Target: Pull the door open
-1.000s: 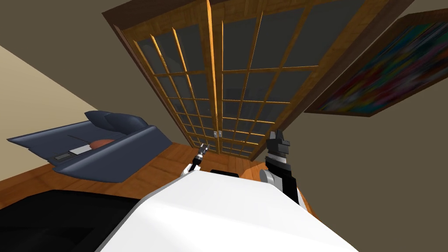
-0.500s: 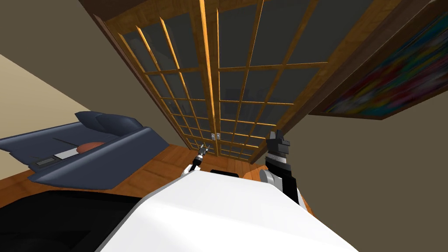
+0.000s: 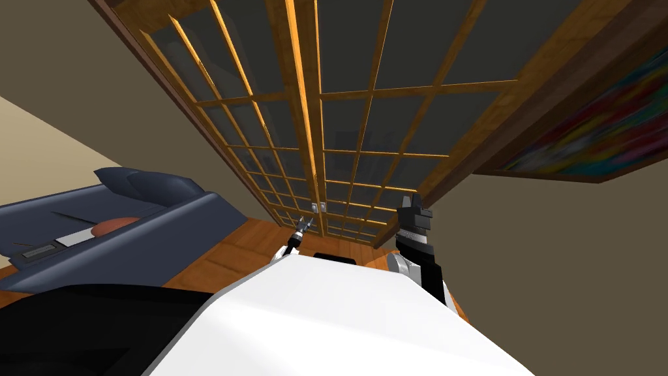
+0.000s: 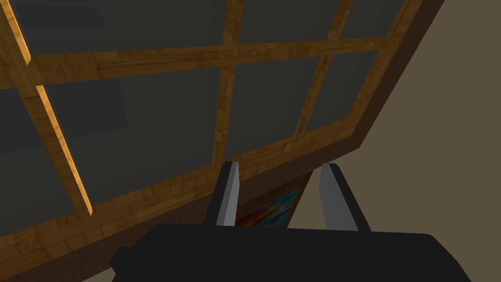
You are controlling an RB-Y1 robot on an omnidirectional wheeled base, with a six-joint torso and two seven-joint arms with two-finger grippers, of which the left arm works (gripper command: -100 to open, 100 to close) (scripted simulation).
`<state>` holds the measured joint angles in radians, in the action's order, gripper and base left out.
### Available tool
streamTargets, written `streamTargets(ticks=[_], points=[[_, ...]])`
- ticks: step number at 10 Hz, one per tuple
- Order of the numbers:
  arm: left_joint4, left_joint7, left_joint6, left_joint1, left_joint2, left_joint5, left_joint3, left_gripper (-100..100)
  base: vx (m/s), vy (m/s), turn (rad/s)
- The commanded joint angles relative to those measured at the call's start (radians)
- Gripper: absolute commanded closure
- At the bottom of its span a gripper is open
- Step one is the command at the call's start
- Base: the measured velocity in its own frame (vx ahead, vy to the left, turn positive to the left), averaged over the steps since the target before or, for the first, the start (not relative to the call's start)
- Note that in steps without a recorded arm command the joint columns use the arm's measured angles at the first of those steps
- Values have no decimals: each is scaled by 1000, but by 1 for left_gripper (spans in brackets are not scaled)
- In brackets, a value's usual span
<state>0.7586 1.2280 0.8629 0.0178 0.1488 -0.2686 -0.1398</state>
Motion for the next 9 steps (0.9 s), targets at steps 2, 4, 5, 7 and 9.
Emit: streamTargets(ticks=[2, 4, 5, 7, 9], points=[[-16, 7, -3, 19, 3, 1, -12, -100, -111, -7, 34], [-35, 16, -7, 35, 6, 3, -27, -100, -179, -8, 19], [-45, 21, -9, 44, 7, 4, -36, -100, -179, -15, 20], [-72, 37, -15, 63, 8, 7, -60, -100, -188, 12, 14], [-104, 57, -21, 82, 7, 10, -89, -100, -189, -20, 2]])
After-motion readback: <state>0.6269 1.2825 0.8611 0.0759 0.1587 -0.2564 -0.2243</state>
